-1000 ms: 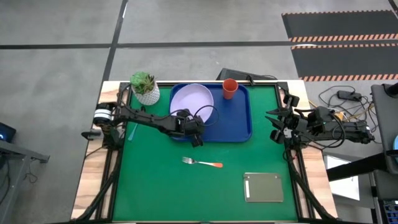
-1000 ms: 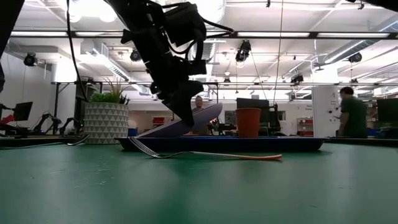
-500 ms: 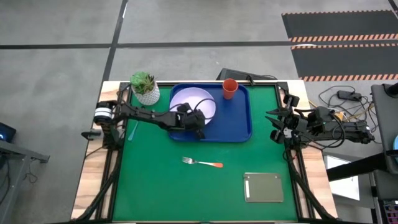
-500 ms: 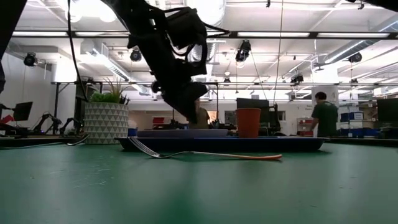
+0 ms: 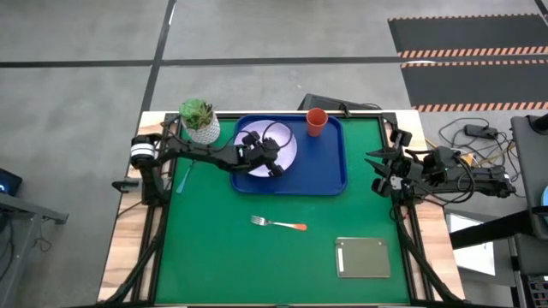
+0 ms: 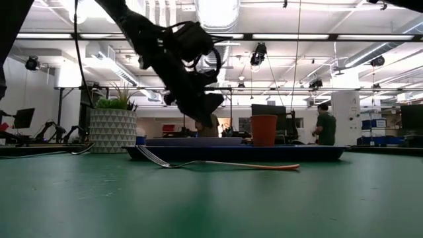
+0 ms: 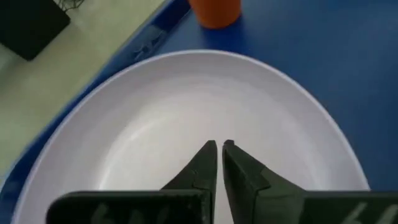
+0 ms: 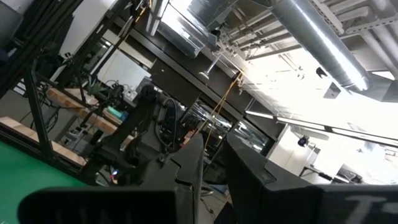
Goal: Pick and place plate/cup/fork/spoon on tray
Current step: Put the purple plate on top of the blue serving tray, then put the blue spoon on the right side of the blue serving tray
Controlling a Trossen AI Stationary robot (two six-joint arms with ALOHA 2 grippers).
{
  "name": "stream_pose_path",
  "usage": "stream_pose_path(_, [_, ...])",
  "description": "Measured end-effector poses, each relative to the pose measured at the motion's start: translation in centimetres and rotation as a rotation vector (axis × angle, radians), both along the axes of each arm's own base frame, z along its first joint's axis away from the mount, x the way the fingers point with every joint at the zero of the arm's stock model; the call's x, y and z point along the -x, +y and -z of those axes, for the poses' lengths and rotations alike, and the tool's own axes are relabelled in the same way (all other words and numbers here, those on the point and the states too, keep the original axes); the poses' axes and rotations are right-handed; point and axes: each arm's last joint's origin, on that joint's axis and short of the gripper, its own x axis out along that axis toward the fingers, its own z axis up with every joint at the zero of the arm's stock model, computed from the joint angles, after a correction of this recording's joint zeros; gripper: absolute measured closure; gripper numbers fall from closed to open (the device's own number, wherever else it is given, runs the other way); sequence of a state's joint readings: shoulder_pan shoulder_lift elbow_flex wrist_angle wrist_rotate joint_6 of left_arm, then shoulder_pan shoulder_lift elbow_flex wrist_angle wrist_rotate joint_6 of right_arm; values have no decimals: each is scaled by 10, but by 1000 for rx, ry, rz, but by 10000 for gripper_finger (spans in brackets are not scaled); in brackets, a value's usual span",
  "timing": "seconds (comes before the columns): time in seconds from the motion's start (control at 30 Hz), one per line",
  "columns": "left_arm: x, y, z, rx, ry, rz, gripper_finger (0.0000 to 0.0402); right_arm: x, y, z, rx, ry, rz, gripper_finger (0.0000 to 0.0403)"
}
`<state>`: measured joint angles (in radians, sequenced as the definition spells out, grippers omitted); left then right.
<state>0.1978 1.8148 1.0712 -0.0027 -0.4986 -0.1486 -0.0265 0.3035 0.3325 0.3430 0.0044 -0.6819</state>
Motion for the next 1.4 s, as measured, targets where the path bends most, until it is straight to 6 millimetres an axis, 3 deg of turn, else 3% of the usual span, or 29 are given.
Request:
stream_pose_path(0.33, [24, 1, 35, 32, -47, -51, 394, 0, 0, 0, 2, 0, 1, 351])
stream_pose_path(0.67, [37, 10, 46, 38, -13, -116, 393, 0, 0, 0, 3, 0, 1, 351])
stream_pose_path(1.07, [41, 21, 43, 27, -24, -156, 393, 0, 0, 0, 3, 2, 1, 351])
stream_pose_path(1.4, [41, 11, 11, 7, -120, -123, 393, -1, -1, 2, -4, 21, 35, 351])
